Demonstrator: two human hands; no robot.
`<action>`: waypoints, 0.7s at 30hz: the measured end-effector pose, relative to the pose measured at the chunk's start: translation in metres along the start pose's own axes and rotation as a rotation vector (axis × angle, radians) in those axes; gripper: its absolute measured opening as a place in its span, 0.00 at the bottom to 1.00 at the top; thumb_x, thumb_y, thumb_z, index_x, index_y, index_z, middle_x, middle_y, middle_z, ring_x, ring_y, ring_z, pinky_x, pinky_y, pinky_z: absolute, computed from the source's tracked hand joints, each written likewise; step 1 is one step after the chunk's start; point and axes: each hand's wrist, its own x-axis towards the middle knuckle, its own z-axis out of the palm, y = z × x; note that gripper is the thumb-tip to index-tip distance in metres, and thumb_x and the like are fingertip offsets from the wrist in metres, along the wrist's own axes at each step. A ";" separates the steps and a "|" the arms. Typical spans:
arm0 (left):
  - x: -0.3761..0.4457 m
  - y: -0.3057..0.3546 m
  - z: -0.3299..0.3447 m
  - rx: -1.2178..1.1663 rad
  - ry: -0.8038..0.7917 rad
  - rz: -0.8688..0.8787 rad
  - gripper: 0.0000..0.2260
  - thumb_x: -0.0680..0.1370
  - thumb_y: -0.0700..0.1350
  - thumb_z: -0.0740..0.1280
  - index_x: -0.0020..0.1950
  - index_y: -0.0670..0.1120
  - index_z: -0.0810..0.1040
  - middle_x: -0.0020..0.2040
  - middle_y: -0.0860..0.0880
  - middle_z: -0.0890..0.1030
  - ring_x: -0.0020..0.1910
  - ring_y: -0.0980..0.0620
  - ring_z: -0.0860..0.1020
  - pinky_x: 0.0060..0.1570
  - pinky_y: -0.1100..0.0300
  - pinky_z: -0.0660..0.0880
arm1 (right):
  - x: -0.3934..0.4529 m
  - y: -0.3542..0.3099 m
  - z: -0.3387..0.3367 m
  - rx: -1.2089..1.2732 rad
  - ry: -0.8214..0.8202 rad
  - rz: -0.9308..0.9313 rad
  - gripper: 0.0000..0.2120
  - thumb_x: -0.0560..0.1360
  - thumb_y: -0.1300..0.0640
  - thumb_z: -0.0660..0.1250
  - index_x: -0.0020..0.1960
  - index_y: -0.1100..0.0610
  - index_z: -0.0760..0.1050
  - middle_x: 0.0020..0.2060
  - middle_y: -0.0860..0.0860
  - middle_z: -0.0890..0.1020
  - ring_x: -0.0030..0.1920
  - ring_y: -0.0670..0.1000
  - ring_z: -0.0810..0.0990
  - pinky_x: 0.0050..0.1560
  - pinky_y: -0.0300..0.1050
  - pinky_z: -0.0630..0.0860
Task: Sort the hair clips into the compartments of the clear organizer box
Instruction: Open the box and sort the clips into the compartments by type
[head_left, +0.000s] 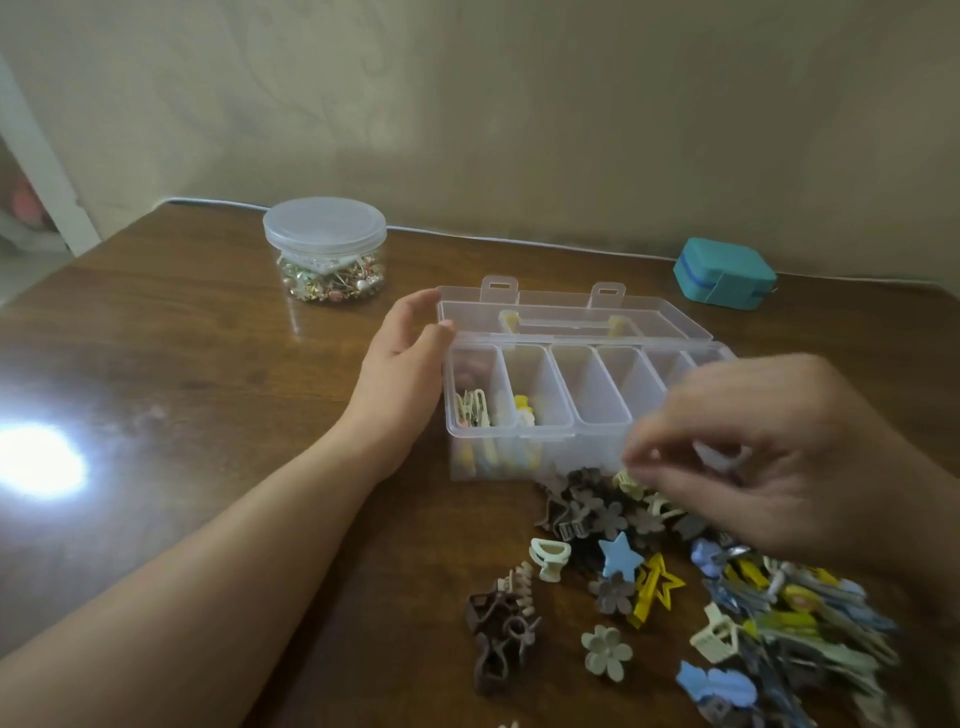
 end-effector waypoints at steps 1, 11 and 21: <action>0.000 0.000 0.000 0.003 -0.001 -0.001 0.17 0.83 0.43 0.60 0.72 0.52 0.71 0.59 0.46 0.83 0.50 0.48 0.85 0.50 0.50 0.82 | -0.007 -0.001 -0.001 0.075 -0.104 0.021 0.03 0.73 0.52 0.71 0.45 0.44 0.81 0.35 0.33 0.75 0.36 0.35 0.77 0.37 0.27 0.71; 0.001 -0.002 -0.001 -0.004 -0.008 0.008 0.17 0.83 0.43 0.60 0.72 0.52 0.71 0.61 0.46 0.81 0.50 0.49 0.85 0.48 0.52 0.81 | -0.026 -0.003 0.019 -0.080 -0.505 0.058 0.17 0.69 0.30 0.63 0.50 0.37 0.78 0.34 0.35 0.71 0.37 0.35 0.69 0.35 0.35 0.73; 0.000 0.000 -0.001 -0.012 0.000 -0.003 0.16 0.83 0.42 0.60 0.71 0.53 0.70 0.61 0.47 0.81 0.49 0.48 0.86 0.52 0.48 0.81 | -0.015 0.004 -0.005 0.503 -0.144 0.333 0.04 0.69 0.47 0.72 0.40 0.47 0.80 0.35 0.48 0.83 0.32 0.47 0.80 0.32 0.38 0.78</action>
